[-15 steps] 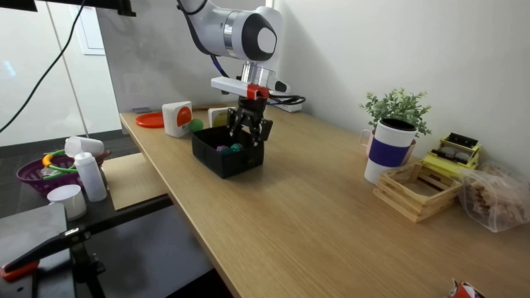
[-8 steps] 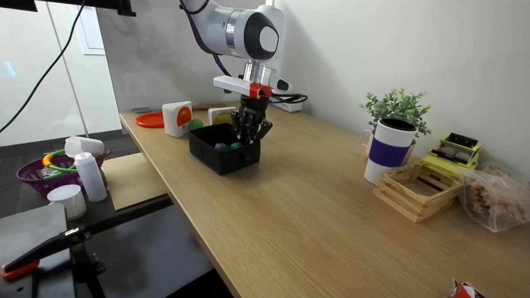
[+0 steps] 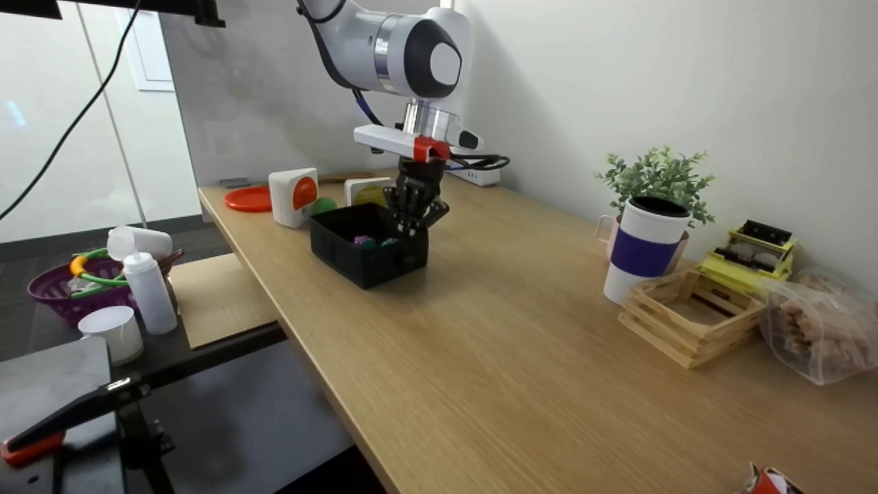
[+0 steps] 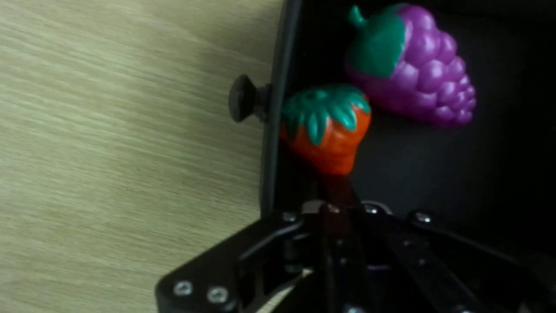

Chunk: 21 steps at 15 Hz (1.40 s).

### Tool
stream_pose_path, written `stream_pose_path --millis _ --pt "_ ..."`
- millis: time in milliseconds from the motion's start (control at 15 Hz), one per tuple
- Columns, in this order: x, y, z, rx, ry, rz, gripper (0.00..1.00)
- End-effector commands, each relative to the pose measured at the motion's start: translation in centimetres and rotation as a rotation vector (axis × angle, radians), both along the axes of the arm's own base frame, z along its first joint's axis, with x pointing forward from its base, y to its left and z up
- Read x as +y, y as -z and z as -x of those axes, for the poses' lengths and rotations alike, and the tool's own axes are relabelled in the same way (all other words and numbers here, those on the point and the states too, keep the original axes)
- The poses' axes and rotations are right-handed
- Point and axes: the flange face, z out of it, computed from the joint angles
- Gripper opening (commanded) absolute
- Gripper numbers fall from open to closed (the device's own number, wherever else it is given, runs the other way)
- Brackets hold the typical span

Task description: Remove the strawberry and grapes from the black box

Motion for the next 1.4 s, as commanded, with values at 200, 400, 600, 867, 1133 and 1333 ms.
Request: stream_pose_path --millis 200,400,600,867,1133,1333 --pt "0.6 -0.6 0.0 -0.002 -0.014 0.011 0.47" --pt "0.6 -0.6 0.1 0.002 -0.011 0.013 0.69" --pt "0.8 -0.7 0.4 0.031 0.0 0.015 0.9" --pt "1.1 -0.6 1.1 0.096 0.006 0.028 1.0" --pt "1.8 -0.8 1.9 0.147 0.011 0.043 1.0" --pt "2.4 -1.0 2.3 0.181 0.023 0.047 1.0"
